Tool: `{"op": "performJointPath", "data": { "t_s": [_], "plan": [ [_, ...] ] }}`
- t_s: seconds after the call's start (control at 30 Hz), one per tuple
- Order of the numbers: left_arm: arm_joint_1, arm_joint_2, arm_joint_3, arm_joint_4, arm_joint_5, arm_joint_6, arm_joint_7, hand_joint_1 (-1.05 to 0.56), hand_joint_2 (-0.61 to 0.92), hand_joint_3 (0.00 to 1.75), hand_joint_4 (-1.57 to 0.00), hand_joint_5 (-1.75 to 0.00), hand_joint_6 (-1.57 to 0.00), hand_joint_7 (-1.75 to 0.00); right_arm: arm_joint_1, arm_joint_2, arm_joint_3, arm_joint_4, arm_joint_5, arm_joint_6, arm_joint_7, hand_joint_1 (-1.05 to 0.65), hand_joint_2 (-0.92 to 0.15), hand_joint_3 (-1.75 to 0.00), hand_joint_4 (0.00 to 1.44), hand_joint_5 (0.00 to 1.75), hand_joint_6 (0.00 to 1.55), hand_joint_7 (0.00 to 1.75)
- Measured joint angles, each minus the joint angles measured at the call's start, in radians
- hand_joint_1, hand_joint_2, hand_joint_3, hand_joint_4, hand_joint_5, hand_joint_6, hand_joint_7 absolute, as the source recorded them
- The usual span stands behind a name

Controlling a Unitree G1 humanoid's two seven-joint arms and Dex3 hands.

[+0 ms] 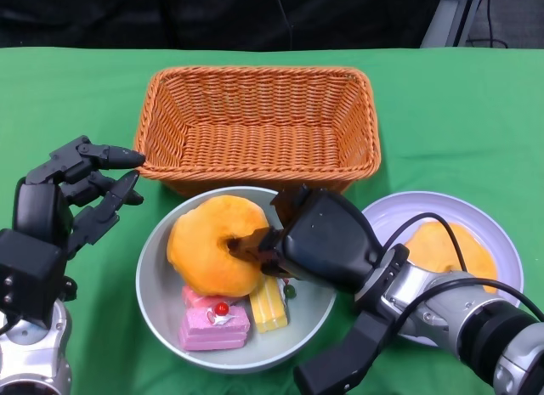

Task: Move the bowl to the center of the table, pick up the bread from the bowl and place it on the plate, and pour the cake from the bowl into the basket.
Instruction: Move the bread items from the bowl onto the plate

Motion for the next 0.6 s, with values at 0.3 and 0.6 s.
{"op": "performJointPath", "data": {
  "t_s": [0.3,0.6],
  "plan": [
    [0.000,0.000,0.000,0.000,-0.002,0.001,0.000,-0.25,0.92,0.27,-0.85,-1.19,-0.85,-0.83,0.000,-0.026,-0.032,-0.040,0.025,-0.034,0.000,-0.24,-0.90,0.00,0.91,1.31,1.27,0.06],
    [0.000,0.000,0.000,0.000,0.000,0.006,0.000,-0.25,0.92,0.28,-0.85,-1.19,-0.85,-0.83,0.001,-0.039,-0.038,-0.059,0.038,-0.059,0.012,-0.22,-0.92,-0.01,0.90,1.27,1.24,0.06]
  ]
}}
